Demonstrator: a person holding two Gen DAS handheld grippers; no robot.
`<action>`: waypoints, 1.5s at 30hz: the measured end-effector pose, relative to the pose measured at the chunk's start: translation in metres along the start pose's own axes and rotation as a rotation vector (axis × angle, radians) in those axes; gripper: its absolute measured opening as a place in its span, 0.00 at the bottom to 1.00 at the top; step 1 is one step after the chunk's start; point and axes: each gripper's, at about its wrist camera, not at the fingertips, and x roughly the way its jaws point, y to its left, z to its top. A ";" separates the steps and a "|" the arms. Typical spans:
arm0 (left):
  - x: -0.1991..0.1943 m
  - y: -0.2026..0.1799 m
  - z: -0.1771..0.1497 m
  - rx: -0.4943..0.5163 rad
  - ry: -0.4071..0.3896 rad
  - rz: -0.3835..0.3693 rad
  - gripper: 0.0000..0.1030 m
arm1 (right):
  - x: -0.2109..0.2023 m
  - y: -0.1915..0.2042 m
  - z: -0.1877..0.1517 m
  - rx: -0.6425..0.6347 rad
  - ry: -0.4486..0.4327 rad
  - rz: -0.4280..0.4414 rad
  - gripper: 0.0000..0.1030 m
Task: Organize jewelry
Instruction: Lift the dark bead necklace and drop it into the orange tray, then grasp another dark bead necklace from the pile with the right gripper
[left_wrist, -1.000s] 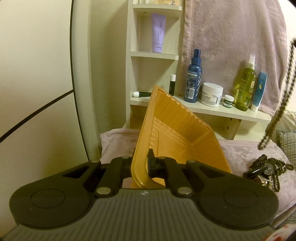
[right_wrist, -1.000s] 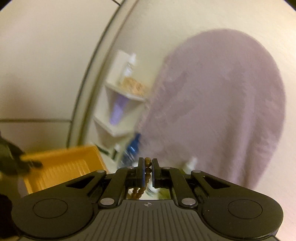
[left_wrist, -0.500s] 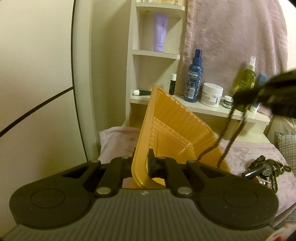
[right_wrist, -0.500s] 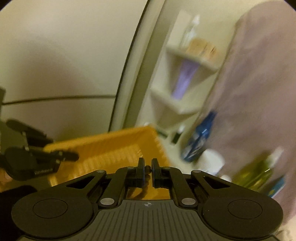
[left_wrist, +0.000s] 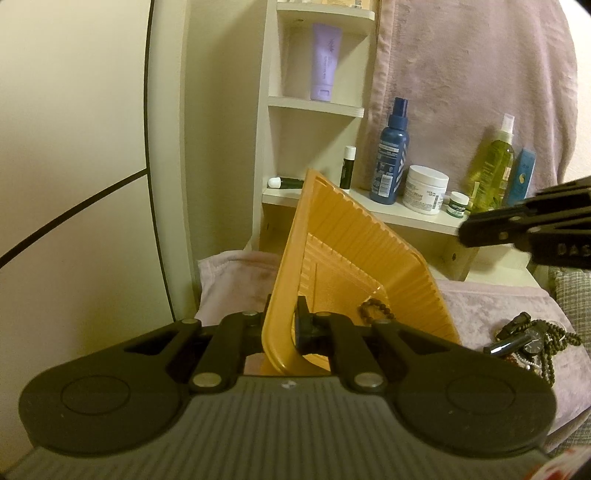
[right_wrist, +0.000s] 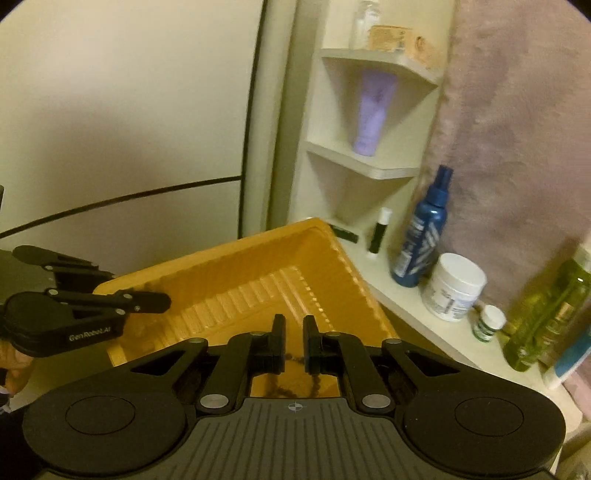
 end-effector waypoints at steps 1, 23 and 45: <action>0.000 0.000 0.000 0.000 0.001 0.001 0.06 | -0.006 -0.002 -0.003 0.015 -0.011 -0.016 0.07; -0.001 -0.005 0.001 0.022 0.001 0.017 0.06 | -0.115 -0.058 -0.197 0.577 0.080 -0.503 0.36; -0.001 -0.009 0.004 0.042 0.008 0.034 0.06 | -0.066 -0.069 -0.216 0.641 0.104 -0.475 0.26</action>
